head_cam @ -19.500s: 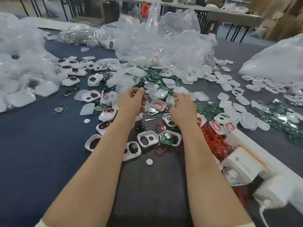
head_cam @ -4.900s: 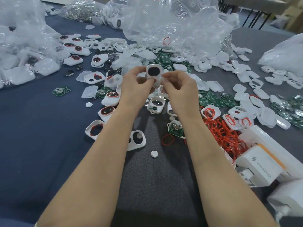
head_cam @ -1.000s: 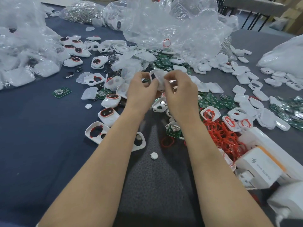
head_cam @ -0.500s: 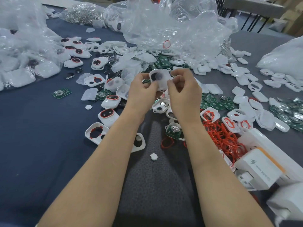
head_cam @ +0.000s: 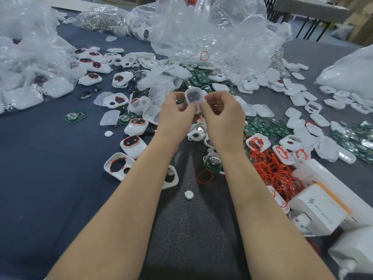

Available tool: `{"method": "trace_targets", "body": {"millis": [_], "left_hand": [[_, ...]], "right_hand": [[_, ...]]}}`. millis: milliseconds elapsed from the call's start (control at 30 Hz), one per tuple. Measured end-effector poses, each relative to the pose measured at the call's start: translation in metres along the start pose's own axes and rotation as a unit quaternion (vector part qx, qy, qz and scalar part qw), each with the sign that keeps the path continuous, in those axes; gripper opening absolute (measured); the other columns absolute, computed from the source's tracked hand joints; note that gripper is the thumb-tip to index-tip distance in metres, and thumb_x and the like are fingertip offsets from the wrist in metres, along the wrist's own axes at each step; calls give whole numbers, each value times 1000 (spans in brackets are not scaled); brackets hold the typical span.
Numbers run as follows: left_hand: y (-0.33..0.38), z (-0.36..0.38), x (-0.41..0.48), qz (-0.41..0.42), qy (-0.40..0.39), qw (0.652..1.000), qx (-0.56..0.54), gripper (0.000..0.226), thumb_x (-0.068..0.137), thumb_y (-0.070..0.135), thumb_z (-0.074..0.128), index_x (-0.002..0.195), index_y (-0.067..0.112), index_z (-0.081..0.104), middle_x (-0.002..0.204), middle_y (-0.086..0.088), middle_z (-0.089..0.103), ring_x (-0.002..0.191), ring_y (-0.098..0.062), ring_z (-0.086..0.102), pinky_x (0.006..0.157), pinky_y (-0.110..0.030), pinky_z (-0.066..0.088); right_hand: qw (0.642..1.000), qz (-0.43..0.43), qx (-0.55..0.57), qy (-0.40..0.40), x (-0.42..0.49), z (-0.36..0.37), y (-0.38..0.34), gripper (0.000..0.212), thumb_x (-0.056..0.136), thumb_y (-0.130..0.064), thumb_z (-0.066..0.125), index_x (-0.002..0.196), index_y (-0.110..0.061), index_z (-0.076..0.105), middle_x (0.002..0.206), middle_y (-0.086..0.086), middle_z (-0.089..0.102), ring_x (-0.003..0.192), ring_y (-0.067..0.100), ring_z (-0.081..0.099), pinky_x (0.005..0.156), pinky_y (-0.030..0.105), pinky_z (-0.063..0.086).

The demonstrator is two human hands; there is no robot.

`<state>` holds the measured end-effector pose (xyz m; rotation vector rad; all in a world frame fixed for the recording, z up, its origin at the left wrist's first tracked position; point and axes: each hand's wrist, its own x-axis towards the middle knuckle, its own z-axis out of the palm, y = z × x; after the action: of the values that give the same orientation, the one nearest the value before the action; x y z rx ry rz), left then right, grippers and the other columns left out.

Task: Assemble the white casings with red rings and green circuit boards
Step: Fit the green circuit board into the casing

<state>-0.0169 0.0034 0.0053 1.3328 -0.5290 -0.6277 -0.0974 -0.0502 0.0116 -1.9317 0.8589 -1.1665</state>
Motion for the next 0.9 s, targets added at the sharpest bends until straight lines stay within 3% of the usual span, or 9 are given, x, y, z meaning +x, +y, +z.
{"method": "trace_targets", "body": {"millis": [133, 267, 400, 533, 633, 700, 800, 900], "left_hand": [[0, -1, 0, 10, 6, 999, 41, 17, 92, 13, 62, 105, 16, 51, 93, -12, 71, 83, -20, 71, 86, -36, 57], [1, -1, -2, 18, -2, 999, 27, 14, 94, 8, 56, 107, 11, 51, 88, -12, 70, 74, -14, 69, 64, -21, 57], [1, -1, -4, 33, -10, 999, 35, 12, 94, 8, 56, 102, 13, 50, 87, -10, 69, 70, -10, 68, 62, -20, 56], [1, -4, -1, 28, -2, 999, 47, 14, 94, 5, 57, 100, 16, 49, 86, -8, 70, 70, -14, 69, 66, -26, 58], [4, -11, 2, 12, 33, 999, 2, 15, 94, 6, 58, 97, 18, 50, 80, -3, 68, 61, -10, 68, 57, -19, 54], [7, -15, 4, 8, 65, 997, -28, 15, 93, 5, 58, 96, 17, 50, 81, -4, 67, 65, -11, 68, 55, -16, 52], [10, -17, 4, -6, 95, 994, -58, 21, 93, 5, 58, 88, 23, 49, 81, -2, 64, 76, -16, 68, 54, -15, 52], [12, -17, 3, -24, 91, 992, -83, 23, 94, 4, 55, 90, 26, 49, 85, -4, 65, 83, -19, 69, 60, -18, 56]], "right_hand": [[998, -35, -57, -8, -1, 2, 2, 4, 87, -13, 65, 89, -10, 66, 91, 7, 64, 78, 17, 61, 76, 29, 49], [996, -45, -71, 0, -1, 2, 4, 6, 88, -14, 64, 91, -11, 60, 89, 6, 61, 77, 18, 57, 74, 30, 46], [999, -10, -48, -8, -1, 2, 3, 15, 88, -16, 65, 95, -9, 53, 81, -3, 56, 73, 15, 54, 69, 23, 41], [997, 50, -5, -55, 7, -11, 0, 5, 90, -19, 63, 92, -15, 60, 82, -6, 62, 75, 11, 60, 76, 25, 51], [996, 84, 1, 11, 15, -31, 1, 6, 92, -17, 57, 92, -23, 60, 89, -4, 64, 85, 18, 64, 82, 37, 54], [994, 92, -29, 43, 20, -41, 4, 8, 91, -17, 55, 93, -22, 61, 85, -7, 62, 79, 14, 60, 77, 33, 51], [987, 101, -123, -22, 21, -46, 8, 9, 88, -17, 57, 95, -19, 63, 79, -10, 58, 71, 6, 54, 67, 24, 42], [962, 113, -220, -116, 18, -43, 9, 14, 86, -12, 56, 95, -17, 66, 84, -3, 61, 79, 15, 57, 68, 23, 40]]}}
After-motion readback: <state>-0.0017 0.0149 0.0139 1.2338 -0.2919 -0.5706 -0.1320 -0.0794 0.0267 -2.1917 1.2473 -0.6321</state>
